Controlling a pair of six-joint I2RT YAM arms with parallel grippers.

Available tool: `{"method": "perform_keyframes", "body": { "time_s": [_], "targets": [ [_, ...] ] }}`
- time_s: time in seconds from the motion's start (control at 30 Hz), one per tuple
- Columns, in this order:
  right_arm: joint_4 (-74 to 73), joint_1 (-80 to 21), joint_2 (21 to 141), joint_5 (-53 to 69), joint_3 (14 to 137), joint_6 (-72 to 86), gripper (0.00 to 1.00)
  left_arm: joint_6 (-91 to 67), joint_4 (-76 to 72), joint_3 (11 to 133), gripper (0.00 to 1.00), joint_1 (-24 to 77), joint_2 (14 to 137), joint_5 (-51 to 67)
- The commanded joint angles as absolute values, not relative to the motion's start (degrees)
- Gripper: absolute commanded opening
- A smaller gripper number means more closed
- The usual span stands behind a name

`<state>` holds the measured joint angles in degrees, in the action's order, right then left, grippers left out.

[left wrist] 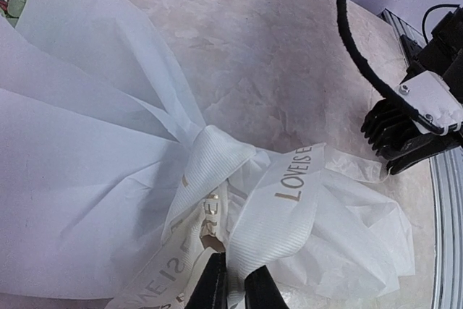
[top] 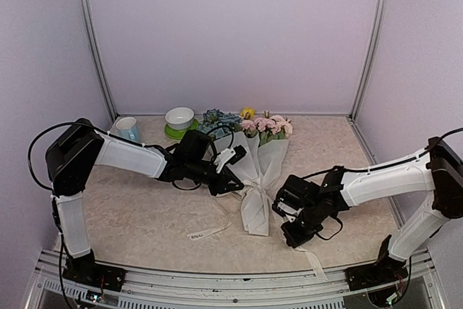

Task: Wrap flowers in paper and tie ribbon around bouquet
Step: Cross the half-tied ribbon over the folded bouquet.

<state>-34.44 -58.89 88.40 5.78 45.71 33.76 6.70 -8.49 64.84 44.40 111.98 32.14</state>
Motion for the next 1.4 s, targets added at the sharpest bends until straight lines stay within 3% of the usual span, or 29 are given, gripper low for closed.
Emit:
{"method": "perform_keyframes", "body": {
  "time_s": [0.0, 0.23, 0.57, 0.63, 0.7, 0.77, 0.87, 1.03, 1.13, 1.2, 1.37],
  "targets": [
    [-34.66, -60.93, 85.08, 11.34, 49.07, 31.93, 0.00, 7.43, -9.12, 64.18, 0.10, 44.74, 110.06, 31.52],
    [-19.38, -64.86, 78.68, 25.93, 60.51, 19.11, 0.00, 7.89, -8.74, 65.46, 0.10, 44.17, 111.52, 31.22],
    [-6.01, -65.17, 95.14, 27.99, 71.46, 13.35, 0.00, 8.51, -8.72, 65.55, 0.09, 43.41, 112.41, 31.86],
    [-5.41, -65.69, 97.33, 27.31, 71.81, 12.11, 0.07, 8.64, -8.79, 65.35, 0.09, 43.06, 112.62, 32.23],
    [-6.60, -67.20, 98.68, 26.23, 72.59, 9.91, 0.28, 8.69, -8.79, 65.29, 0.09, 42.82, 112.96, 32.34],
    [-7.07, -68.72, 98.13, 25.58, 72.15, 8.27, 0.41, 8.64, -8.86, 65.23, 0.09, 42.72, 113.35, 32.49],
    [-5.07, -68.80, 94.22, 24.13, 69.05, 9.10, 0.51, 8.46, -9.50, 65.05, 0.09, 42.80, 113.53, 32.84],
    [-0.19, -62.23, 86.55, 26.76, 60.72, 13.75, 0.50, 7.98, -10.10, 65.37, 0.09, 42.98, 113.64, 33.22],
    [2.82, -55.29, 82.80, 25.06, 54.87, 18.53, 0.40, 7.65, -10.58, 65.15, 0.09, 43.14, 113.22, 33.18],
    [1.35, -52.01, 83.51, 20.85, 54.63, 21.00, 0.35, 7.63, -10.80, 64.68, 0.09, 43.31, 112.82, 33.12],
    [-5.94, -49.03, 91.80, 13.39, 61.21, 20.99, 0.37, 7.49, -10.87, 64.19, 0.09, 43.55, 112.17, 33.14]
  ]
}}
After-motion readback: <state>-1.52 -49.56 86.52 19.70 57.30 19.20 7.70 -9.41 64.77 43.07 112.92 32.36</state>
